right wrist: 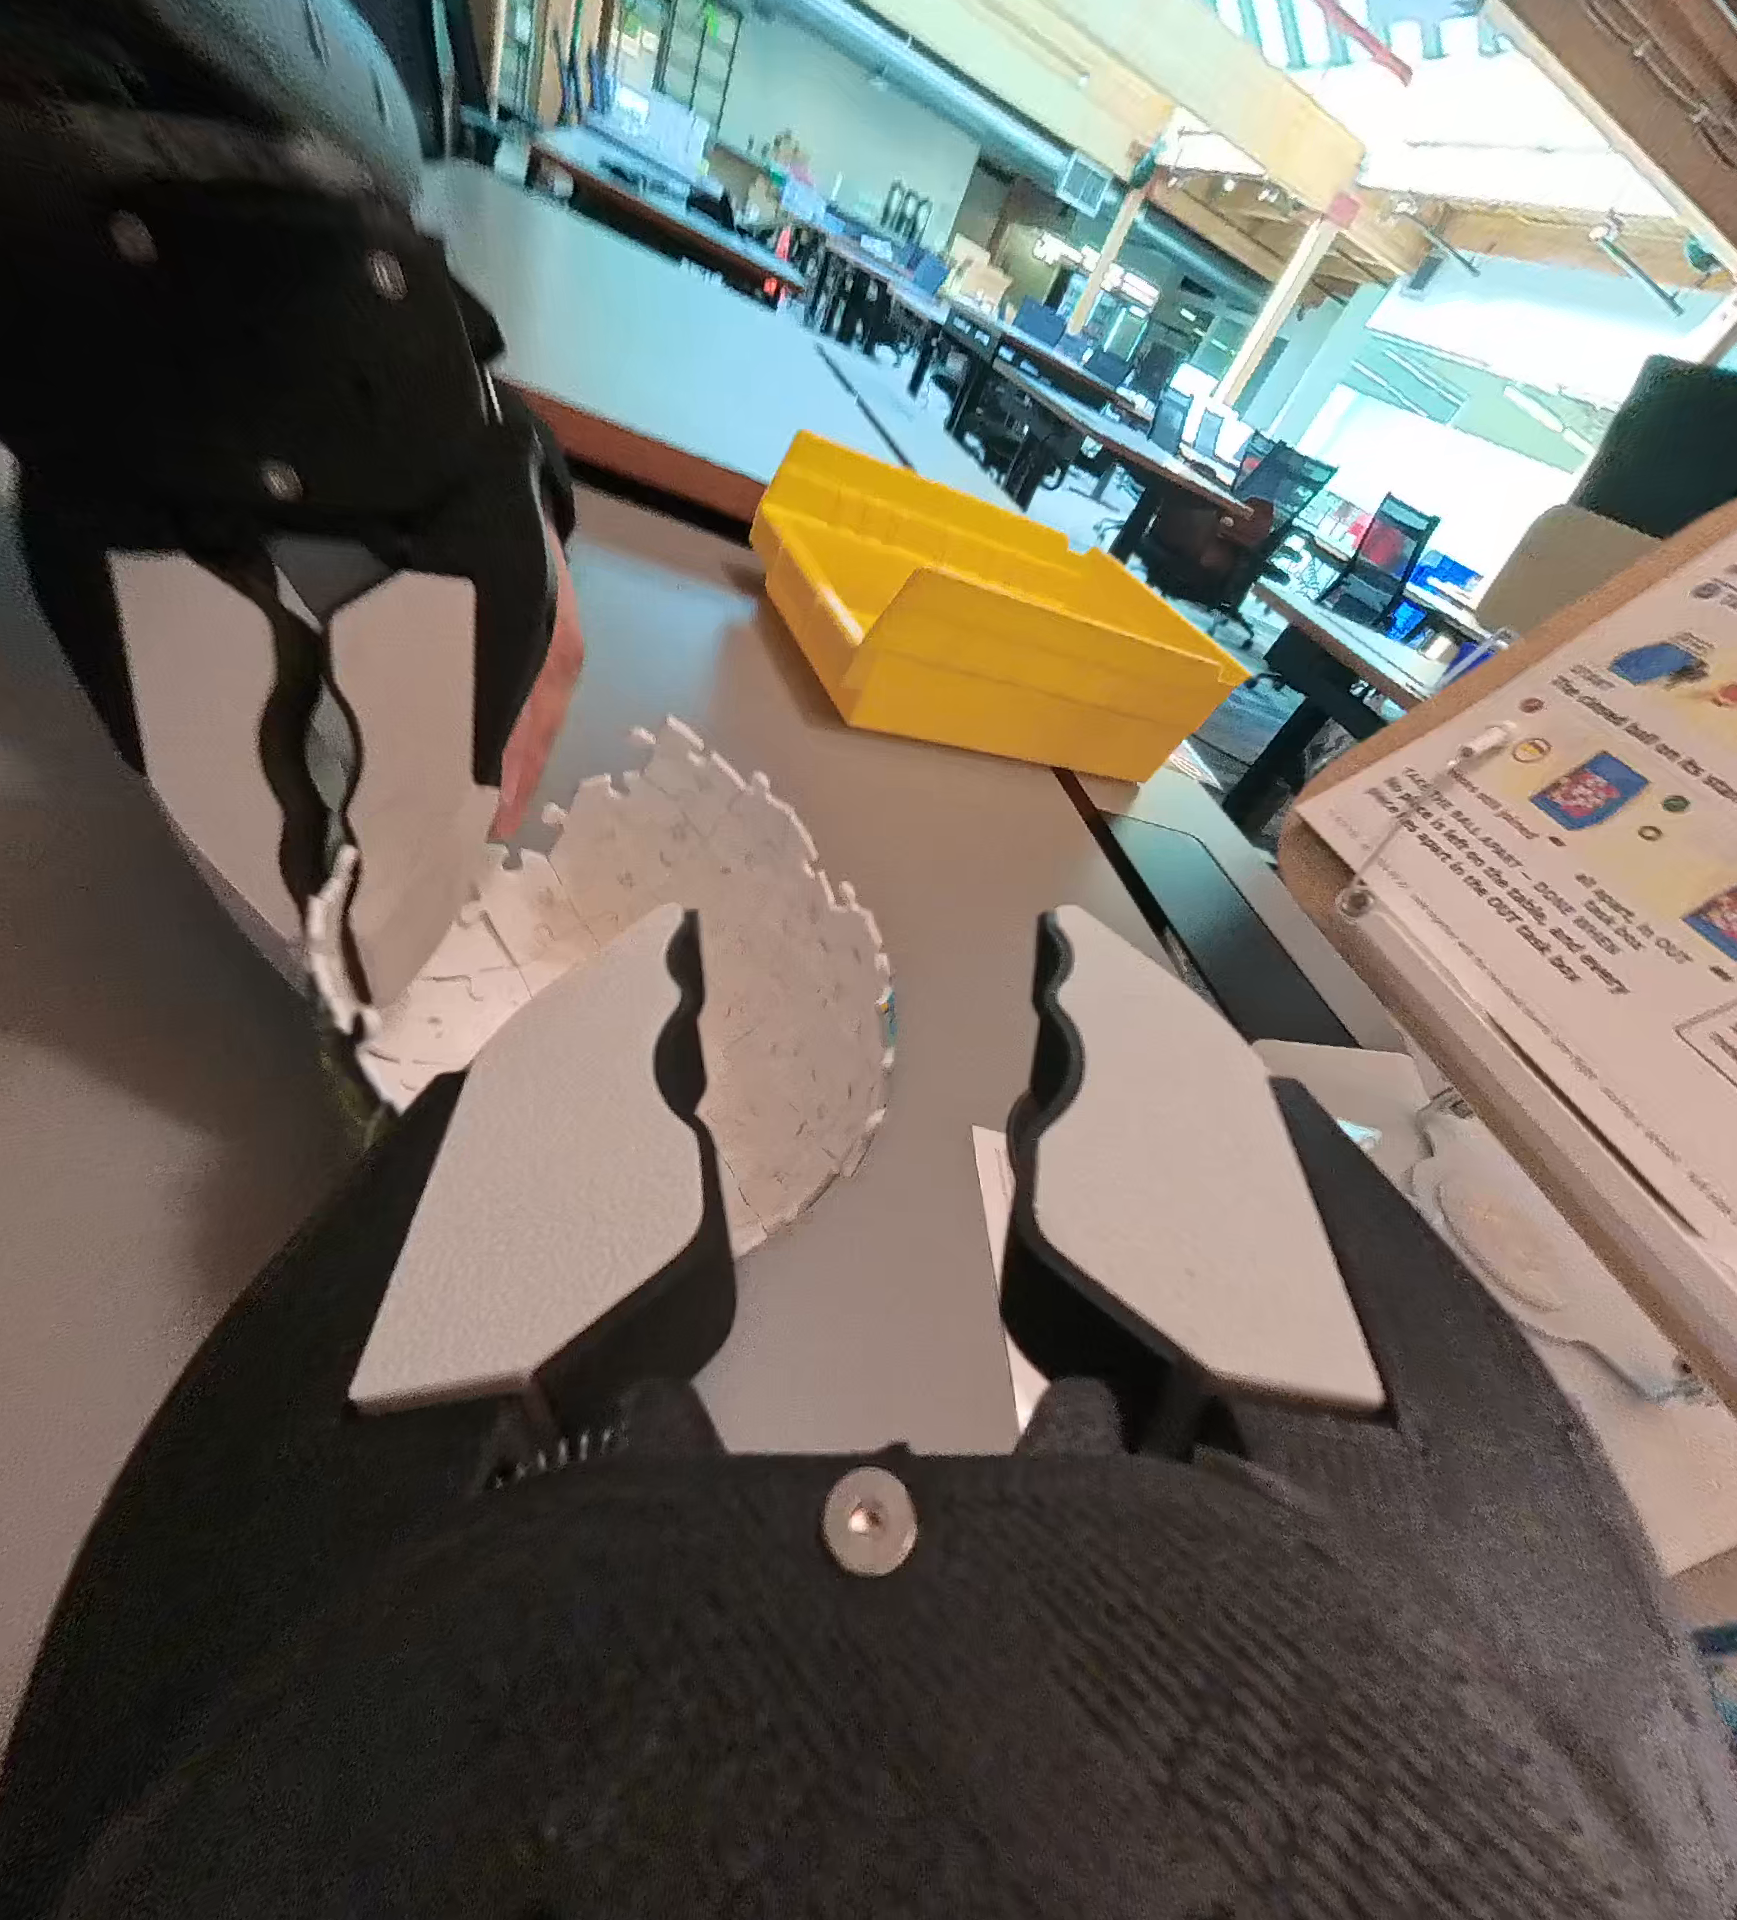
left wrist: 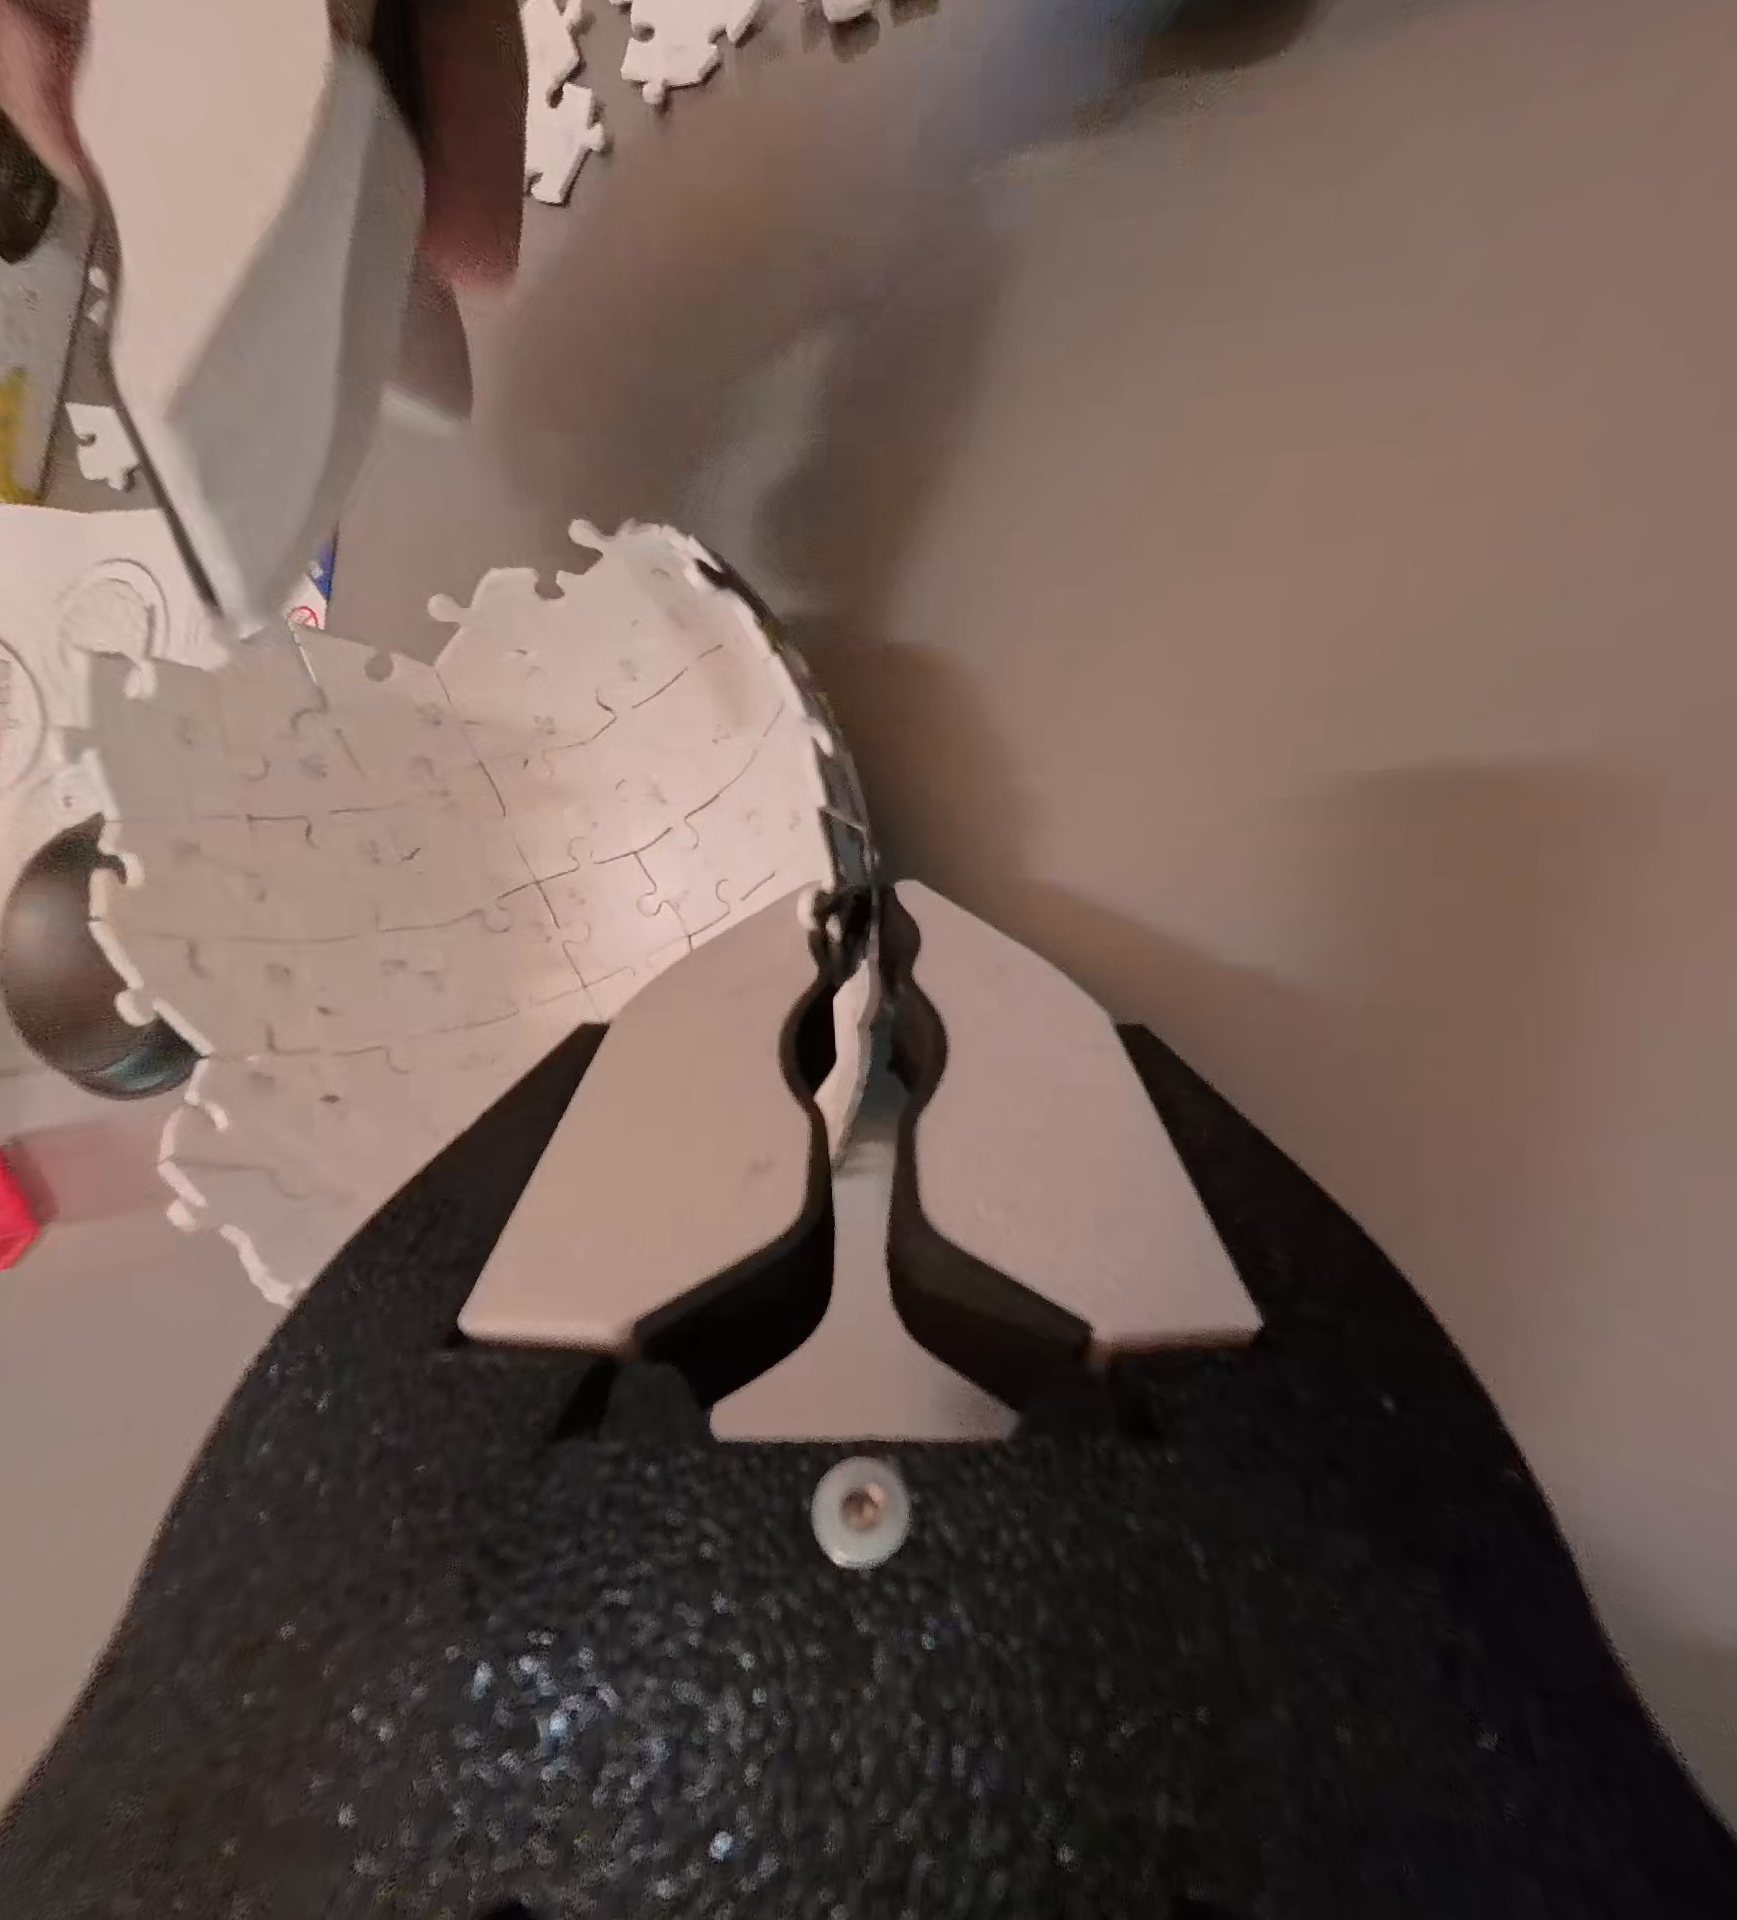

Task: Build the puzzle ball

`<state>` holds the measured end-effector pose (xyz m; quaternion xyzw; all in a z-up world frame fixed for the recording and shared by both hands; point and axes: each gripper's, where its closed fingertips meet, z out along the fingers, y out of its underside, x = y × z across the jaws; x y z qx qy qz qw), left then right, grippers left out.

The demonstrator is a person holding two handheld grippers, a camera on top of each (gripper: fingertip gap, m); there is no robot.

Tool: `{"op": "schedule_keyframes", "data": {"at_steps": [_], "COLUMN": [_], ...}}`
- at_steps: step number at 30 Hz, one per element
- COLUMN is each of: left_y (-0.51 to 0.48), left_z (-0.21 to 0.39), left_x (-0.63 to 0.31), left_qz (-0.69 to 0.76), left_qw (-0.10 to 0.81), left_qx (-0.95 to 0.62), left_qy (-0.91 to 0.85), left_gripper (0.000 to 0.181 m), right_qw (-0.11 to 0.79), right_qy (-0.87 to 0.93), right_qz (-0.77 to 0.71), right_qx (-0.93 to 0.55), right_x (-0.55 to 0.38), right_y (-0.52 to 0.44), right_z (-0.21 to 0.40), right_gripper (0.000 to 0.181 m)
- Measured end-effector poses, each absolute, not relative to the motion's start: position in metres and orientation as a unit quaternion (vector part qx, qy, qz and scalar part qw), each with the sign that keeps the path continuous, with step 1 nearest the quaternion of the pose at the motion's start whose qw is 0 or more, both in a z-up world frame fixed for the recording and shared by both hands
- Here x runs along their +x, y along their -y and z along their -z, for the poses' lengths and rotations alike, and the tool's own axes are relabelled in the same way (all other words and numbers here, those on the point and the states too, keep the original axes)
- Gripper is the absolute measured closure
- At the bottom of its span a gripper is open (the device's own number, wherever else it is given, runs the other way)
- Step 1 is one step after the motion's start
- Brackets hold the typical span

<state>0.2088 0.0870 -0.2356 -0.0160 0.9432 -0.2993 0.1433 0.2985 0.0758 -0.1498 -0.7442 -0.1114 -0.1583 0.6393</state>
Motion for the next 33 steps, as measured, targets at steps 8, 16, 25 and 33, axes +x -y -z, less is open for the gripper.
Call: {"op": "schedule_keyframes", "data": {"at_steps": [8, 16, 25, 33], "left_y": [-0.089, -0.094, -0.094, -0.1], "left_z": [0.222, 0.218, 0.215, 0.217], "left_x": [0.215, 0.218, 0.222, 0.219], "left_qz": [0.332, 0.337, 0.339, 0.324], "left_qw": [0.036, -0.019, -0.045, -0.035], "left_qx": [-0.062, -0.082, -0.086, -0.082], "left_qy": [-0.941, -0.938, -0.936, -0.942], "left_gripper": [0.177, 0.177, 0.177, 0.151], "right_qw": [0.626, 0.489, 0.485, 0.503], "right_qy": [0.134, 0.184, 0.204, 0.198], "right_qz": [-0.003, -0.013, 0.066, 0.04], "right_qx": [-0.768, -0.853, -0.848, -0.841], "right_x": [0.244, 0.227, 0.241, 0.239], "right_y": [-0.048, -0.081, -0.098, -0.096], "right_z": [0.126, 0.207, 0.22, 0.216], "right_gripper": [0.114, 0.108, 0.14, 0.147]}}
